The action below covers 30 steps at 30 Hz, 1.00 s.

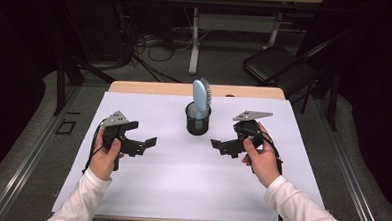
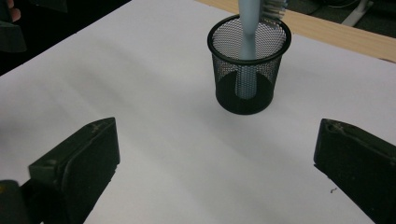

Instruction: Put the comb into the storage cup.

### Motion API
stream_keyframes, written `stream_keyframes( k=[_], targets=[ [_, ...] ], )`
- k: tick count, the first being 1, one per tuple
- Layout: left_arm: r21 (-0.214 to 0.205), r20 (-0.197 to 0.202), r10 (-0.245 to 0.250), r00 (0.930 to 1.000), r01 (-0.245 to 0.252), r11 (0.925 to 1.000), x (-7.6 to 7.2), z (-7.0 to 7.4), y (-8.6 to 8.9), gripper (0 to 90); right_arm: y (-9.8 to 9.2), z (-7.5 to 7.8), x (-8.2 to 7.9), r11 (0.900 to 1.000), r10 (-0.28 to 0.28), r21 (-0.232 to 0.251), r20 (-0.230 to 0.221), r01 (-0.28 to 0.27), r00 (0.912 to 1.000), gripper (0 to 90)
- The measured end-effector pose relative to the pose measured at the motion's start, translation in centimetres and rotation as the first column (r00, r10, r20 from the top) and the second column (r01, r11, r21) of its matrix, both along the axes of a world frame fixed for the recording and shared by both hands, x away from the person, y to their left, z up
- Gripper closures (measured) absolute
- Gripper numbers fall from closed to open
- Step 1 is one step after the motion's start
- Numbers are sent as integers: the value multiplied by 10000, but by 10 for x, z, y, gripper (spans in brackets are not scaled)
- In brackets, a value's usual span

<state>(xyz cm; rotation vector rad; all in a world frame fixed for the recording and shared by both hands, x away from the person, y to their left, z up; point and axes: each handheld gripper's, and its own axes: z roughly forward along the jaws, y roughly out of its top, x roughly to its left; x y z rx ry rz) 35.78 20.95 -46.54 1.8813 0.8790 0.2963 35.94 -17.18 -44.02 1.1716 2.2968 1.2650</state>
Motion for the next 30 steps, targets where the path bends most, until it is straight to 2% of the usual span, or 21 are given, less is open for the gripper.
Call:
stream_keyframes(
  k=[7, 18, 23, 26, 30],
  targets=[
    [-72, 41, 2, 10000, -1, 10000, -8, -9, 6, 7, -12, -17, -7, 9997, -209, 119, -64, 210, 9998, 3],
    [-235, 82, 133, 9999, -131, 9996, -9, -21, 12, 7, -33, -55, -15, 9959, -750, 486, -296, 763, 9967, 11],
    [-224, 73, 168, 9998, -166, 9996, -8, -25, 13, 7, -38, -63, -17, 9948, -896, 458, -338, 911, 9954, 11],
    [-235, 59, 190, 9998, -188, 9995, -8, -27, 13, 7, -40, -66, -17, 9943, -1004, 335, -198, 1010, 9947, 11],
    [-240, 42, 221, 9997, -220, 9995, -8, -28, 14, 7, -41, -71, -18, 9927, -1101, 480, -126, 1106, 9938, 11]
  ],
)
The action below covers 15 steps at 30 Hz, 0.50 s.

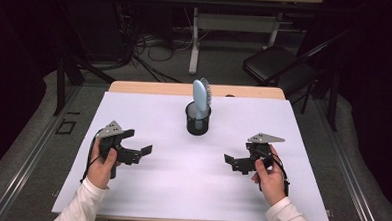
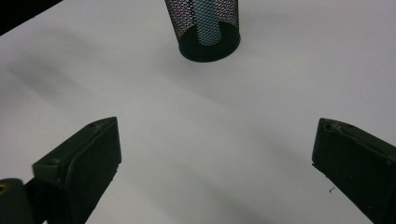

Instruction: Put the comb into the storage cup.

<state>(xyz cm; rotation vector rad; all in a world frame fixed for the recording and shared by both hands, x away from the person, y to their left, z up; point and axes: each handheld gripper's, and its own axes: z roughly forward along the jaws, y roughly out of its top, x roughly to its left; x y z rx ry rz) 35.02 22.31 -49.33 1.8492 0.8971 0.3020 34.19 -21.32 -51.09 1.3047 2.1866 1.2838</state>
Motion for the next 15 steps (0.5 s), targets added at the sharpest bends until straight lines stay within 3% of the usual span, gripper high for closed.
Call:
stream_keyframes(
  k=[15],
  targets=[
    [51, -47, 50, 10000, -50, 10000, 0, -5, 1, 7, -1, -8, -4, 9996, -28, 281, 2, 28, 10000, 11]
  ],
)
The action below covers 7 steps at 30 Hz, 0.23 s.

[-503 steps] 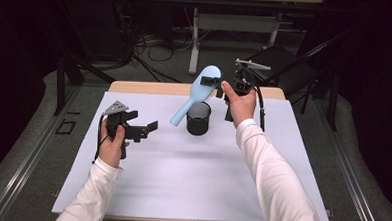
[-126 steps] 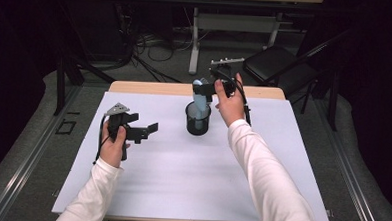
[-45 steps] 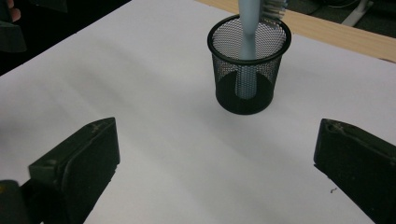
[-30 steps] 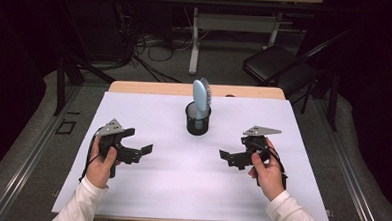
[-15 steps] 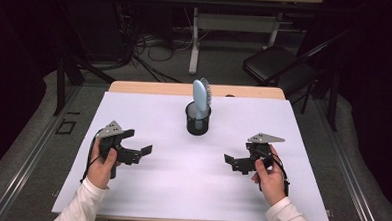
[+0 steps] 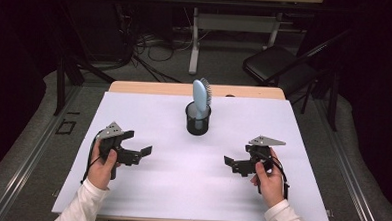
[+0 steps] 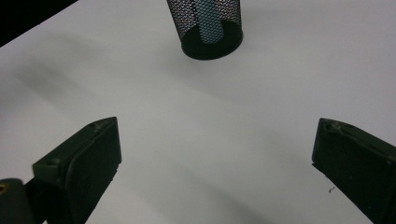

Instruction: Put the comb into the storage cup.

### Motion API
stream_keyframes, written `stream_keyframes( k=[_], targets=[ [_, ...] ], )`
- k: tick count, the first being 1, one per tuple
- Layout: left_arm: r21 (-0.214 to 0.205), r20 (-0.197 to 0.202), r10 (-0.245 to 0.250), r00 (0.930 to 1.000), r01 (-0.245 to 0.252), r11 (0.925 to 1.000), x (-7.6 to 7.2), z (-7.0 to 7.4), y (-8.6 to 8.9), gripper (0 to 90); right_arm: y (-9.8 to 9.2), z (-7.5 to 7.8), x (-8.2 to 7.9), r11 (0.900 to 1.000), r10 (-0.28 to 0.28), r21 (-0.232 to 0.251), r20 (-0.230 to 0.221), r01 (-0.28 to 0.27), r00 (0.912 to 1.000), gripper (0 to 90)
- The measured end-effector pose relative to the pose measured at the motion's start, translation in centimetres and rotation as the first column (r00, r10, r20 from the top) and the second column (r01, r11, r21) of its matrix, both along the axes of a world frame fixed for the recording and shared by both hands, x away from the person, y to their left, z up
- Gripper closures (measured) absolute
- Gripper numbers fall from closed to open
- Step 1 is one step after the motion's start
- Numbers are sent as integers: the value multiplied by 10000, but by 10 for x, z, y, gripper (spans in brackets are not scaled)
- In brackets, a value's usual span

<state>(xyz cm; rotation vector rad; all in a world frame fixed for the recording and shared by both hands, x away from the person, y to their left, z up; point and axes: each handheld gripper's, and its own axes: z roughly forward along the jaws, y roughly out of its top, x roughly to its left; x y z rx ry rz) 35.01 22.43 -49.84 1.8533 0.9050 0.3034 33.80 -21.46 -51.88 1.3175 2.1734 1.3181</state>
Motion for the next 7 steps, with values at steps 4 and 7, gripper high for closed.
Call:
stream_keyframes(
  k=[4, 7],
  targets=[
    [-43, -10, 54, 10000, -54, 10000, 0, 0, 1, 7, 0, -2, 0, 10000, -3, -67, 7, 4, 10000, 11],
    [-96, -45, 75, 10000, -75, 9999, 0, -1, 2, 7, -2, -2, 0, 9999, -51, 93, -80, 51, 10000, 11]
  ],
)
